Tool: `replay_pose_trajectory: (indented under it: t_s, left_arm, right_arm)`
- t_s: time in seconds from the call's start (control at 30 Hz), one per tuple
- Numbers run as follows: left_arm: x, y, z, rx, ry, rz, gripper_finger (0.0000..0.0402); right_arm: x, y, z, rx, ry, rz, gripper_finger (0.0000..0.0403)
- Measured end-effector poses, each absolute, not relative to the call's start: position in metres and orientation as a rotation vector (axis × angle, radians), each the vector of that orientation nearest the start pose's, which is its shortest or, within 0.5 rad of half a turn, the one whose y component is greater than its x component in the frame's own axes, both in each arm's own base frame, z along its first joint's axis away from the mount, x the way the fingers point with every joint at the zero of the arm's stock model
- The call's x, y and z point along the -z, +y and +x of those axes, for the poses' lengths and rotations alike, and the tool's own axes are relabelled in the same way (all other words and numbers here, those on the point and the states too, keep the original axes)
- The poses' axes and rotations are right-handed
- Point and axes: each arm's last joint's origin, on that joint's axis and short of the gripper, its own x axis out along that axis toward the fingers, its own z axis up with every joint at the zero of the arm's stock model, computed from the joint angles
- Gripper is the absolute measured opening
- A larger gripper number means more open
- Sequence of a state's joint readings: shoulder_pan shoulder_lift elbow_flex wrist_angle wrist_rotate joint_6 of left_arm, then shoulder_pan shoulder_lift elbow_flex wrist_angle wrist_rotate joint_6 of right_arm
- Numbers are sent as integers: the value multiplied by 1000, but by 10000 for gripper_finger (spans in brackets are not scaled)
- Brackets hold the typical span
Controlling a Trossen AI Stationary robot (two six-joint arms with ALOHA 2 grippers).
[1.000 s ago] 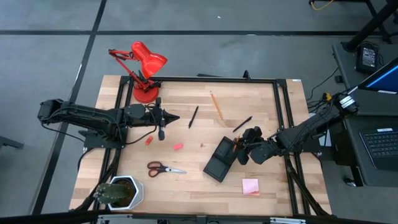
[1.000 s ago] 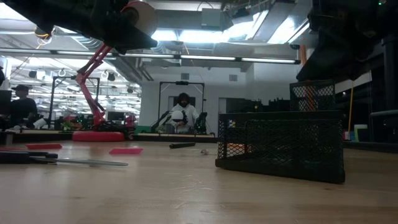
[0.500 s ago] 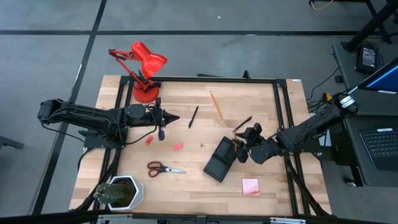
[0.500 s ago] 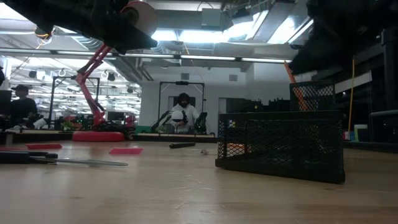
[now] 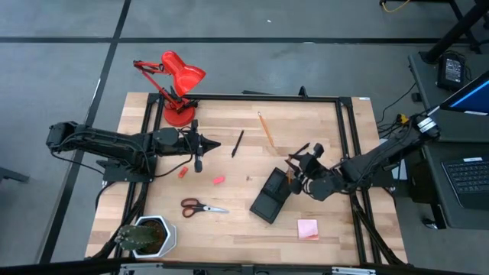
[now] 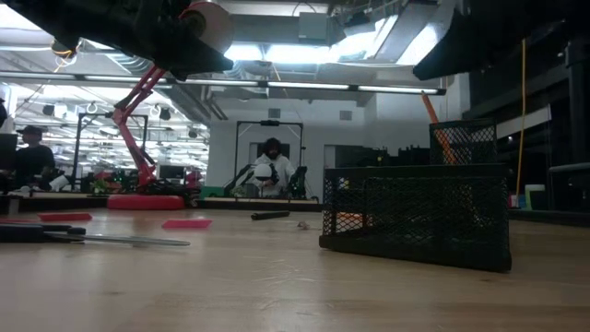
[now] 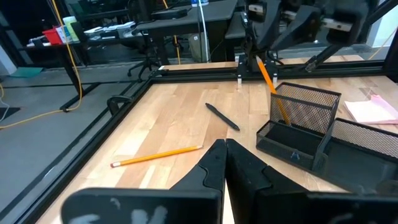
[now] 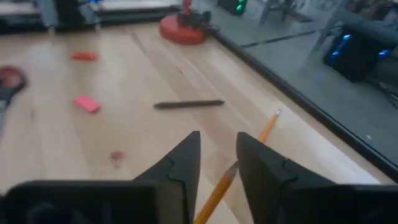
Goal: Pick and place office supplies into organizer
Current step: Put the right pen into the desk organizer
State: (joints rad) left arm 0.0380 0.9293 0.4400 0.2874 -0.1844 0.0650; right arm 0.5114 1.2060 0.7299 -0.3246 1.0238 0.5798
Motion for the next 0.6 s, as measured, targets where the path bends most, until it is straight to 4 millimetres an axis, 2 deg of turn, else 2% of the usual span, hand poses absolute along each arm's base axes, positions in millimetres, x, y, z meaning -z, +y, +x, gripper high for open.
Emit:
replay_pose_trajectory:
  t_s: [0.3, 0.47, 0.6]
  left_arm:
    - [-233, 13, 200, -199, 214, 79, 2]
    - [-233, 12, 200, -170, 215, 76, 2]
    - [-233, 11, 201, -162, 215, 75, 2]
  right_arm:
    - [-240, 96, 221, 540, 316, -90, 8]
    - [-246, 93, 222, 468, 320, -126, 7]
    - [-264, 84, 216, 421, 270, -128, 4]
